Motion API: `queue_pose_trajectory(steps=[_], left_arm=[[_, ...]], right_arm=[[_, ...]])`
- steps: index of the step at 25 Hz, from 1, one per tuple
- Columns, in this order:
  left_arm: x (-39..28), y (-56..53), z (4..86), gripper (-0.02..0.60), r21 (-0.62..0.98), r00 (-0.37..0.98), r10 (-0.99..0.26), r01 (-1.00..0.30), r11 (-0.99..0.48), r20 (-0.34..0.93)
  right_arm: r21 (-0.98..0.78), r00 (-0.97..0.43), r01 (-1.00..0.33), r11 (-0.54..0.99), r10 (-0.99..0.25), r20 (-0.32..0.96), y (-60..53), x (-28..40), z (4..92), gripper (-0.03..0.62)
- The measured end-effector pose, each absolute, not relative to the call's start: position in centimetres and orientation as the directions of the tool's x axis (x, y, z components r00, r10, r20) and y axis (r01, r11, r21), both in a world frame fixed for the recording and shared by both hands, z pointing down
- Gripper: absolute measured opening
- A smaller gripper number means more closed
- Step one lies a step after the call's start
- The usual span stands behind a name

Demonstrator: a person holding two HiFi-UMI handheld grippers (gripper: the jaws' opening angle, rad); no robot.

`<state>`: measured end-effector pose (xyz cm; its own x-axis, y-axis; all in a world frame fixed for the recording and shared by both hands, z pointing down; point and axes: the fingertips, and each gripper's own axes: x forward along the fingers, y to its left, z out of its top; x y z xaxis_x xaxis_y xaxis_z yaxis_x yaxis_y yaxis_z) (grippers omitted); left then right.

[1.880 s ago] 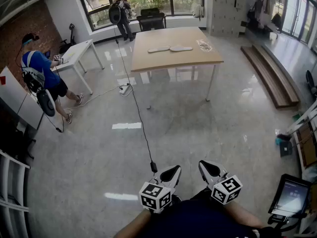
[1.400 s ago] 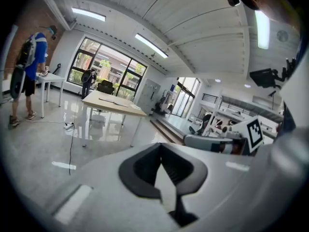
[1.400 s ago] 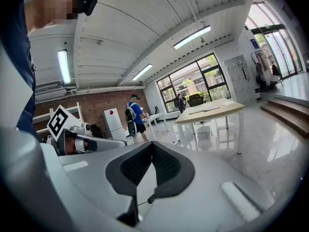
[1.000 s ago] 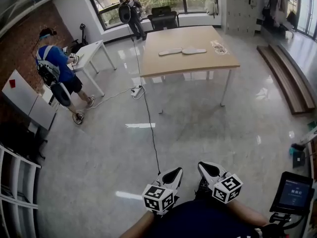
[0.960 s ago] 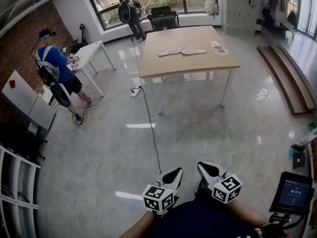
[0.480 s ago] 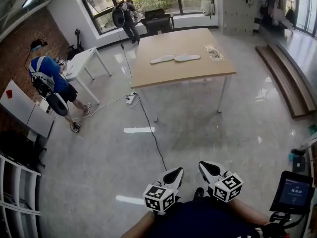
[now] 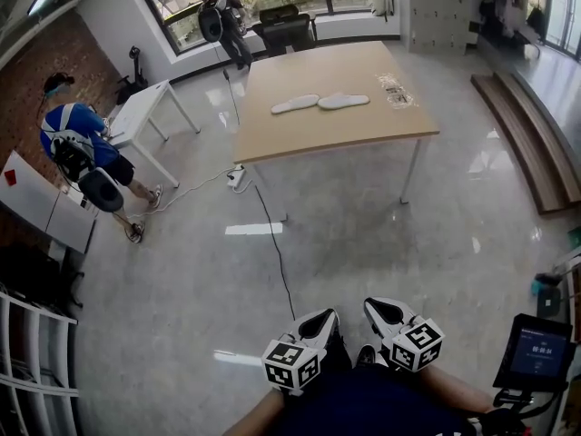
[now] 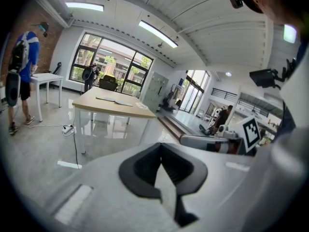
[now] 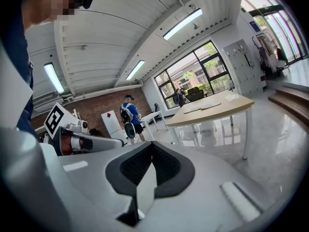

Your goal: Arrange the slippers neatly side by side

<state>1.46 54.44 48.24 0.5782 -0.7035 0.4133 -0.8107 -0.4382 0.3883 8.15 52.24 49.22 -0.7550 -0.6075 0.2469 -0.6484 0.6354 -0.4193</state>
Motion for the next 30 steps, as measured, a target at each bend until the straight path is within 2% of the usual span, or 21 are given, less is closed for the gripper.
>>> queue_pose_trajectory(steps=[14,30], left_arm=[[-4.3,38.6,46.2,0.002,0.392,0.672,-0.652,-0.738,-0.550,0.351],[-8.8,30.3,48.8,0.002,0.452,0.641,-0.668,-0.757,-0.472,0.377]], right_arm=[[-0.381,-0.674,-0.730,0.568,-0.690,0.262,37.2,2.5,47.4,0.011],[-0.419,-0.702,-0.708,0.569,-0.634,0.325,29.1,-2.1,49.9,0.011]])
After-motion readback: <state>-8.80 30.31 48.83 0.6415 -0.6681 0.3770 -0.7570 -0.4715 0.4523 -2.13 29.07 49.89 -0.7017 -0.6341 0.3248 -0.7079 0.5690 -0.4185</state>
